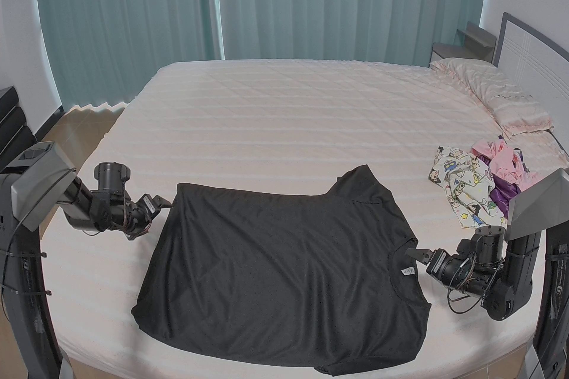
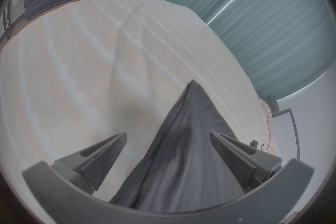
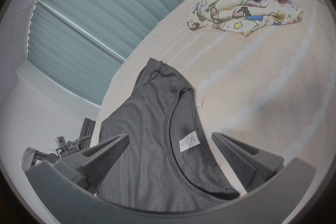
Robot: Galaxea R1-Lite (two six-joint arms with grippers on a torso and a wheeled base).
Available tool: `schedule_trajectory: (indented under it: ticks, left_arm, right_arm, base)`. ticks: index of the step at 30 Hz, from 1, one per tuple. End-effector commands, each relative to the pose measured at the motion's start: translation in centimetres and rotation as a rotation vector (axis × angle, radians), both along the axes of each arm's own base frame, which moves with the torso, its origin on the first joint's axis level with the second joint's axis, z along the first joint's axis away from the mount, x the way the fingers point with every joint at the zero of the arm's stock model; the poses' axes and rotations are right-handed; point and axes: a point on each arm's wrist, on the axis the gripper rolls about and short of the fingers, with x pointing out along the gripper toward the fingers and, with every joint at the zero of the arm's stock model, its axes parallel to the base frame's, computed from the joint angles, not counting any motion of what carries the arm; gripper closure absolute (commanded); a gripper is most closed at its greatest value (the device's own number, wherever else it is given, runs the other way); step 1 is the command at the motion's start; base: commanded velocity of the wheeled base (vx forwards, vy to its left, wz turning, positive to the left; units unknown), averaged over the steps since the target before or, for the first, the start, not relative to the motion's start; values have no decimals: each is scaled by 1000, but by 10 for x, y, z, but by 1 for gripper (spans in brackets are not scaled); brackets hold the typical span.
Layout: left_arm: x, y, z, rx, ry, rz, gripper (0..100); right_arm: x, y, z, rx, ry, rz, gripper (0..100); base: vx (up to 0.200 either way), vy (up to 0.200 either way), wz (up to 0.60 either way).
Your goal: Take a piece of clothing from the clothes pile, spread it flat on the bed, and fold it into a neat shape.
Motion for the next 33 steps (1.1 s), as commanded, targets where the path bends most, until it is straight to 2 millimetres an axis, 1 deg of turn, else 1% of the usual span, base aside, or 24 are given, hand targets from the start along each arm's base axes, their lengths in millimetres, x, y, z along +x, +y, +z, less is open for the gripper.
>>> schedule_trajectory:
  ticks: [1,2,3,4,6,7,8,9,11,13,14,15,19,23,28,33]
  left_arm:
    - [-123,3,34,-13,41,-114,0]
    - [-130,3,32,-8,55,-121,0]
    - [-130,3,32,-7,54,-124,0]
    - [-146,1,26,9,90,-149,0]
    - [-157,1,19,21,125,-168,0]
    - [-162,1,16,24,140,-179,0]
    - [-162,1,16,24,140,-179,0]
    - [-172,2,11,18,160,-192,0]
    - [-182,2,6,1,177,-208,0]
    - [-188,3,1,5,186,-217,0]
    - [-188,3,1,5,186,-217,0]
    - [-194,4,-2,9,199,-219,0]
    - [-203,5,-5,3,222,-216,0]
    - [-204,6,-6,-1,227,-210,0]
    - [-200,7,-12,3,236,-207,0]
    - [-197,8,-26,16,220,-203,0]
  right_arm:
    - [0,1,2,5,-14,2,0]
    - [0,1,2,5,-14,2,0]
    - [0,1,2,4,-14,3,0]
    - [0,1,2,5,-12,2,0]
    - [0,1,2,5,-12,2,0]
    - [0,1,2,5,-12,2,0]
    - [0,1,2,5,-12,2,0]
    - [0,1,2,3,-12,3,0]
    - [0,0,2,5,-12,2,0]
    - [0,0,2,5,-12,2,0]
    - [0,0,2,5,-12,2,0]
    - [0,0,2,5,-12,2,0]
    - [0,0,3,5,-14,2,0]
    - [0,0,3,5,-14,2,0]
    - [0,0,4,6,-18,2,0]
    - [0,1,5,7,-22,2,0]
  base:
    - [0,0,0]
    - [0,0,0]
    - [0,0,0]
    - [0,0,0]
    - [0,0,0]
    - [0,0,0]
    - [0,0,0]
    - [0,0,0]
    - [0,0,0]
    - [0,0,0]
    - [0,0,0]
    - [0,0,0]
    - [0,0,0]
    - [0,0,0]
    - [0,0,0]
    - [0,0,0]
